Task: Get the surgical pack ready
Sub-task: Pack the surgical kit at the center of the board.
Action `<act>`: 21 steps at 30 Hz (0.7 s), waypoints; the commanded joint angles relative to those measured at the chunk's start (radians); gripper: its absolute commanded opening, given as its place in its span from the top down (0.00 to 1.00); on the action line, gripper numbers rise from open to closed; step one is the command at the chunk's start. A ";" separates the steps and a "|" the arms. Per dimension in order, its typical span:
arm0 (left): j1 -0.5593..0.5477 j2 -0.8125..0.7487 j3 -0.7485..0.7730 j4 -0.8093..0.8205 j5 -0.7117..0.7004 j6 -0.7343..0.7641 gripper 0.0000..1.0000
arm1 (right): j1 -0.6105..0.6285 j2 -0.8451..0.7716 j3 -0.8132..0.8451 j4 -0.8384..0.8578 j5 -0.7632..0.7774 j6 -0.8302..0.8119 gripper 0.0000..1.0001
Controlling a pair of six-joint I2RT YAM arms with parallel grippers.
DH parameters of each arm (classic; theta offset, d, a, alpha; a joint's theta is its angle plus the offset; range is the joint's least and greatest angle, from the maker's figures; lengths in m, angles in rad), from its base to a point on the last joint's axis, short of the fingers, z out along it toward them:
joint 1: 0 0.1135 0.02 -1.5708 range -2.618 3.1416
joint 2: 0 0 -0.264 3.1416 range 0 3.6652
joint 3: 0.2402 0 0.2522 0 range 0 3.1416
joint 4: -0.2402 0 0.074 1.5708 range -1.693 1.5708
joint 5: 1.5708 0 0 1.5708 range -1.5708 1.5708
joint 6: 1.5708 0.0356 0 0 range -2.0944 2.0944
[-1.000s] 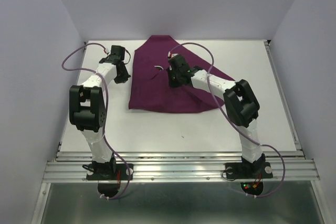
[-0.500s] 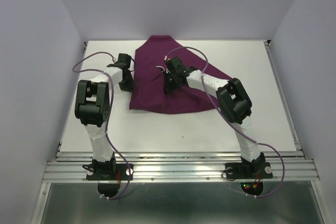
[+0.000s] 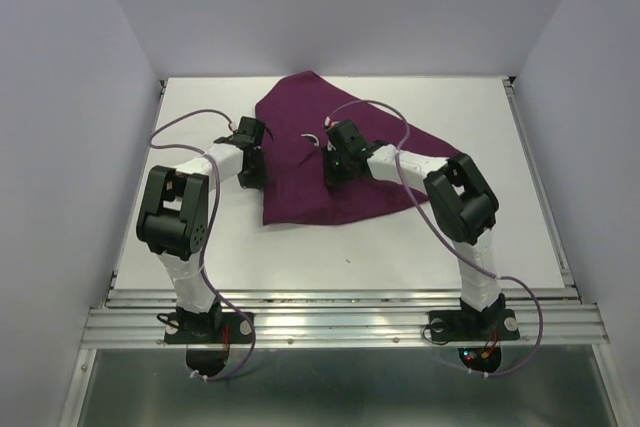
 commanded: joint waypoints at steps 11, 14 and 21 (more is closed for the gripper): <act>-0.166 -0.294 -0.264 -0.003 0.075 -0.070 1.00 | 0.120 -0.311 -0.407 0.180 -0.048 0.124 0.91; -0.166 -0.339 -0.307 -0.017 0.075 -0.067 1.00 | 0.146 -0.369 -0.479 0.198 -0.044 0.165 0.91; -0.166 -0.339 -0.275 -0.046 0.005 -0.061 1.00 | 0.203 -0.399 -0.487 0.188 -0.038 0.194 0.91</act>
